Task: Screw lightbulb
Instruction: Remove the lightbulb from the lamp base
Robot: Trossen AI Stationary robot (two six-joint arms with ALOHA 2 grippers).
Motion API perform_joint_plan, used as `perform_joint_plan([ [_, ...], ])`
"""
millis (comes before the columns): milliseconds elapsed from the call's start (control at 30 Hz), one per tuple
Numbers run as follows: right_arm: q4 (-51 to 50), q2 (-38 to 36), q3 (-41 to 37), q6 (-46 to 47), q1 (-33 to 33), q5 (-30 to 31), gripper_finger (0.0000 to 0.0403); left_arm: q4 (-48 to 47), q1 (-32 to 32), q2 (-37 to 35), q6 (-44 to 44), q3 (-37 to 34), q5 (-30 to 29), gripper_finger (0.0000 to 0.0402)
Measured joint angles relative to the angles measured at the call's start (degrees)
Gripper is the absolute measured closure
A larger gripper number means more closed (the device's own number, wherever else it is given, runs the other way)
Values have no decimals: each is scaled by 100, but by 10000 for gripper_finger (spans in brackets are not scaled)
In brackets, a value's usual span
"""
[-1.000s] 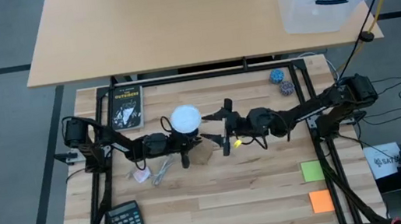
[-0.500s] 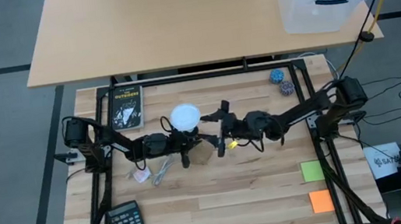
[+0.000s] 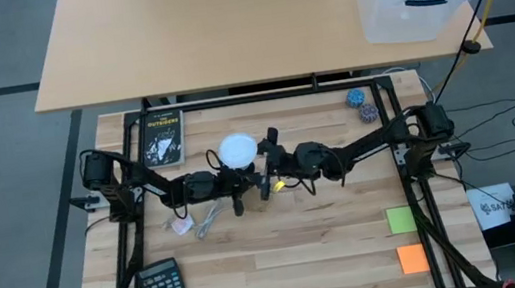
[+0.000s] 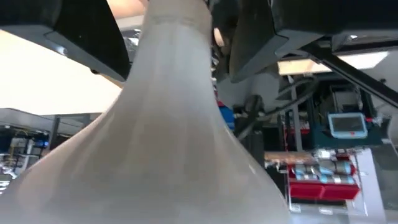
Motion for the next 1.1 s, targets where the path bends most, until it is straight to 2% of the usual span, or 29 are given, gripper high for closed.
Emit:
perform_joint_plan([
  [167, -177, 30, 193, -186, -13, -7, 165, -3, 0, 0, 2, 0, 0, 370],
  [400, -280, 30, 211, -12, -118, -354, 259, -4, 5, -2, 41, -4, 135, 370],
  [600, -320, 30, 213, -3, -225, -917, 261, -13, 13, -2, 178, -9, 561, 370],
  [1100, -412, 19, 221, -139, -920, -3983, 258, -19, 26, -2, 389, 2, 2108, 370],
])
